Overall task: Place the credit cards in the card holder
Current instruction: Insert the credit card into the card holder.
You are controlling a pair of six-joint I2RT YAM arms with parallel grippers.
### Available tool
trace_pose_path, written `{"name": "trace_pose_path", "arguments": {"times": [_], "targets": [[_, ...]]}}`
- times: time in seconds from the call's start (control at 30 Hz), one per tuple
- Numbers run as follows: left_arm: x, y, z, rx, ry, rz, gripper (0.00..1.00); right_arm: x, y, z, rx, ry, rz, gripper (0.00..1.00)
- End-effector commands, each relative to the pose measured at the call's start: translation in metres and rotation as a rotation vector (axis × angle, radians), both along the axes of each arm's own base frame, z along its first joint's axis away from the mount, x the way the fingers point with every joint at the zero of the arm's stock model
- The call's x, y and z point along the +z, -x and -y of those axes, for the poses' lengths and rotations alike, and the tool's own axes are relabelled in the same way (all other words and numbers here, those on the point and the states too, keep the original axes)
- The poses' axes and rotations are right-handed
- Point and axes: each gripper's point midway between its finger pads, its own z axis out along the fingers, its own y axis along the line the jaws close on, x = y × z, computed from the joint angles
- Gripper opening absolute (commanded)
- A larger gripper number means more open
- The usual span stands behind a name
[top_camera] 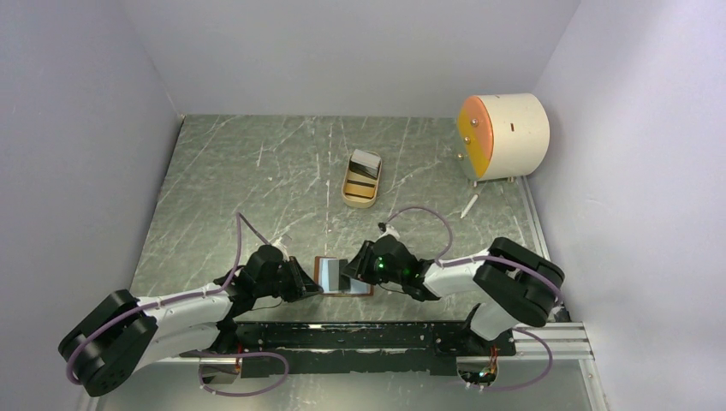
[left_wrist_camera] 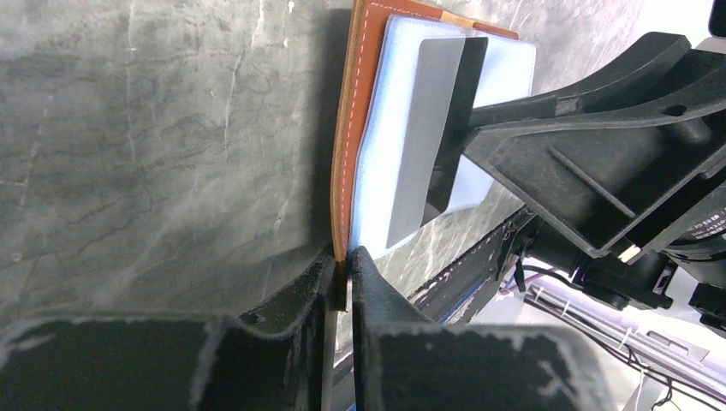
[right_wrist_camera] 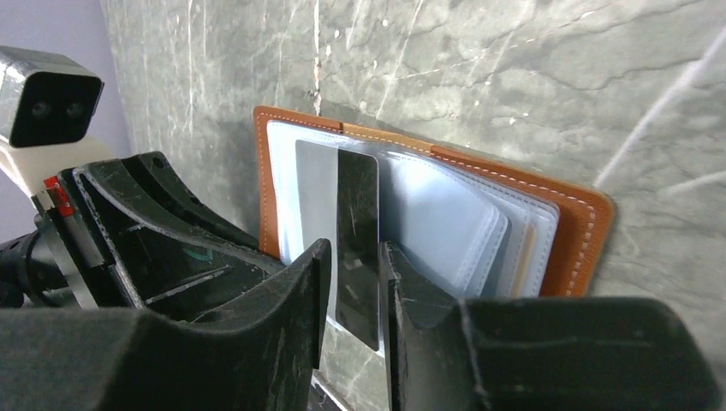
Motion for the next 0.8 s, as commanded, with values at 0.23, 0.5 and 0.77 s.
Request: {"name": "trace_pose_path", "arguments": {"times": [0.23,0.5,0.77], "targets": [[0.017,0.0,0.011,-0.038,0.063,0.036,0.15,-0.028,0.012,0.023,0.006,0.164,-0.029,0.4],[0.023,0.0,0.015,-0.051,0.09,0.052,0.22,-0.02,0.011,0.018,0.021,0.146,-0.01,0.43],[0.03,0.0,0.019,-0.069,0.101,0.067,0.21,-0.001,0.011,-0.012,0.084,0.013,0.011,0.36]]}}
